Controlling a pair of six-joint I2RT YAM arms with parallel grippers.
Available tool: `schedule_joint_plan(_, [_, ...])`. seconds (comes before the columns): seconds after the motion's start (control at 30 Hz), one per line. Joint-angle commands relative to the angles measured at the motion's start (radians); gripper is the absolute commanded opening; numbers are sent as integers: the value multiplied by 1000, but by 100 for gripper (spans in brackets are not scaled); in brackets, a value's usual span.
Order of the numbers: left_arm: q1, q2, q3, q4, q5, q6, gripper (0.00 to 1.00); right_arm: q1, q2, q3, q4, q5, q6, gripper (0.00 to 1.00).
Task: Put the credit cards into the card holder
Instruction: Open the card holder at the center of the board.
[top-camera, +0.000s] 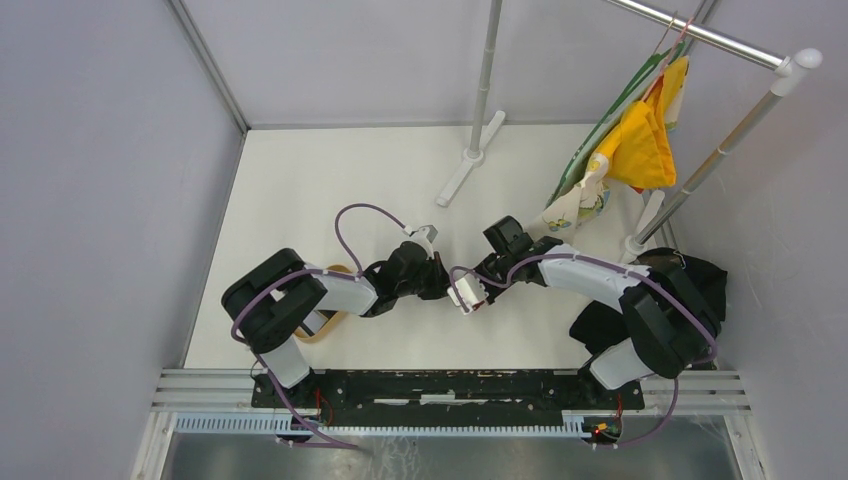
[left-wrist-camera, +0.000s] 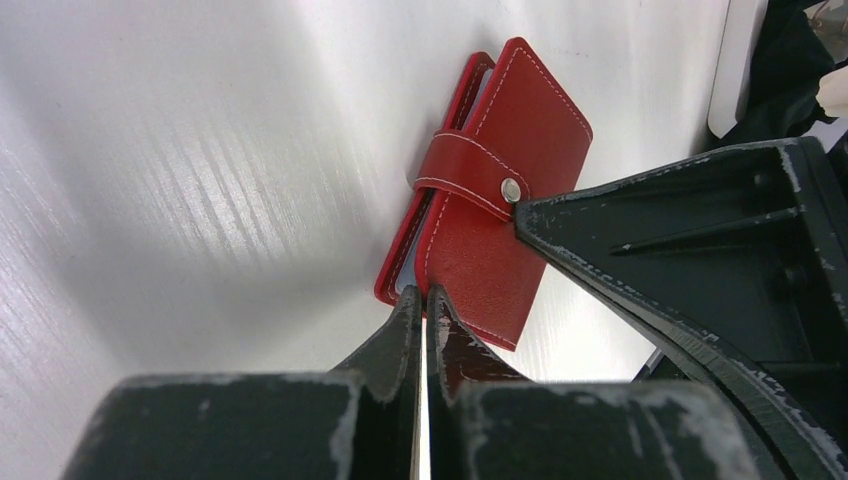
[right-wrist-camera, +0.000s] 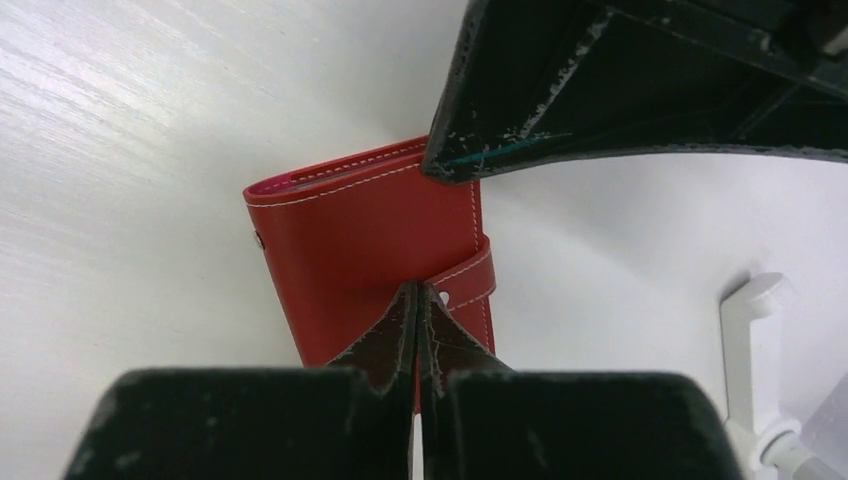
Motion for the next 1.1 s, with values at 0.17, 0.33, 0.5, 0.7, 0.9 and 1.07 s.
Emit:
schedule_joint_plan(0.17, [-4, 37, -11, -24, 18, 66, 2, -19, -78, -29, 139, 92, 62, 0])
schedule_joint_plan(0.33, [-4, 47, -21, -11, 17, 61, 2, -28, -92, -38, 180, 109, 95, 0])
schedule_joint_plan(0.5, [-4, 43, -23, -8, 14, 54, 2, -37, -90, -28, 143, 59, 84, 0])
schedule_joint_plan(0.7, [-4, 37, -9, -25, 9, 42, 2, -43, -69, -6, -36, -95, -67, 26])
schedule_joint_plan(0.9, [-5, 34, -10, -25, 16, 44, 2, -42, -45, -20, 20, -61, -15, 37])
schedule_joint_plan(1.07, [-6, 40, -12, -16, 27, 52, 2, -37, -16, -24, 81, -26, 44, 37])
